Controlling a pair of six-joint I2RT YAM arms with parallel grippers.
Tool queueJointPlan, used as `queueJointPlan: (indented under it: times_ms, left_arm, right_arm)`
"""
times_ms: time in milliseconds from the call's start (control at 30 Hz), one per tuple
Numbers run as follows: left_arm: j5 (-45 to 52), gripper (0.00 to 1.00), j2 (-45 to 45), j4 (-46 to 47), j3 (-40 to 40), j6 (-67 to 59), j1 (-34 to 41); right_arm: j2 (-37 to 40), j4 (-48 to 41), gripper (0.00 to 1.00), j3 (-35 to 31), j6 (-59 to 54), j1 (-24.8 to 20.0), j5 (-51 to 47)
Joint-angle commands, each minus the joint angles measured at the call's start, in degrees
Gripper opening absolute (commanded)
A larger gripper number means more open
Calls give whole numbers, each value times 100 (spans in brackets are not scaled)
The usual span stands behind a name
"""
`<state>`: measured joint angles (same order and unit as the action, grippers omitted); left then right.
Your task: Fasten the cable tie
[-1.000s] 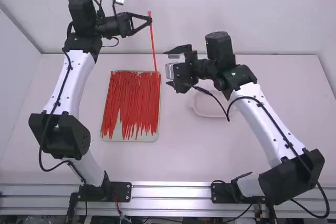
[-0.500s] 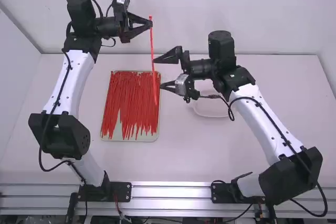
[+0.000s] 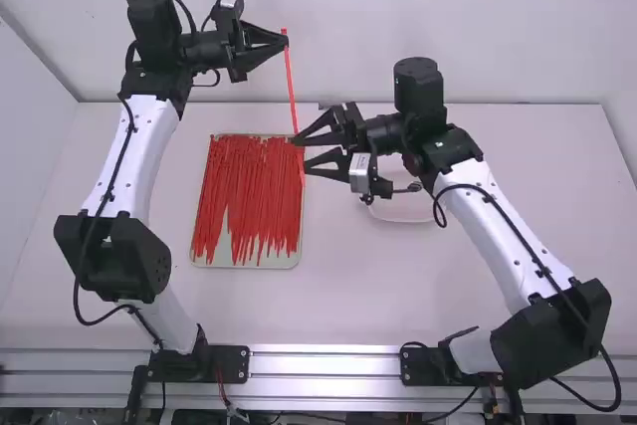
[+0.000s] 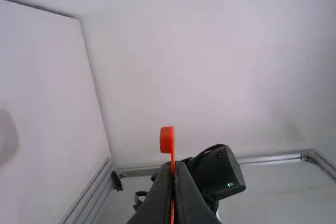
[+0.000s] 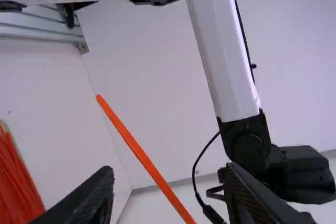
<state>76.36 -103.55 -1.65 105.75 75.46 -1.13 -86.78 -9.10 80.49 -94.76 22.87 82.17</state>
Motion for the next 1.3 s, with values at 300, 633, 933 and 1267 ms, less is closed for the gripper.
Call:
queueJointPlan:
  times_ms: [300, 633, 933, 1267]
  left_arm:
    - [186, 2, 68, -42, 68, -22, 0]
    - [245, 2, 68, -39, 68, -24, 81]
    - [232, 2, 68, -35, 68, -85, 116]
    - [229, 2, 68, 195, 68, -1735, 103]
  right_arm:
    - [20, 15, 39, -33, -26, 33, 203]
    - [20, 17, 33, -33, -31, 33, 181]
    - [20, 20, 0, -33, -26, 33, 177]
    - [20, 13, 0, -33, 1480, 33, 160]
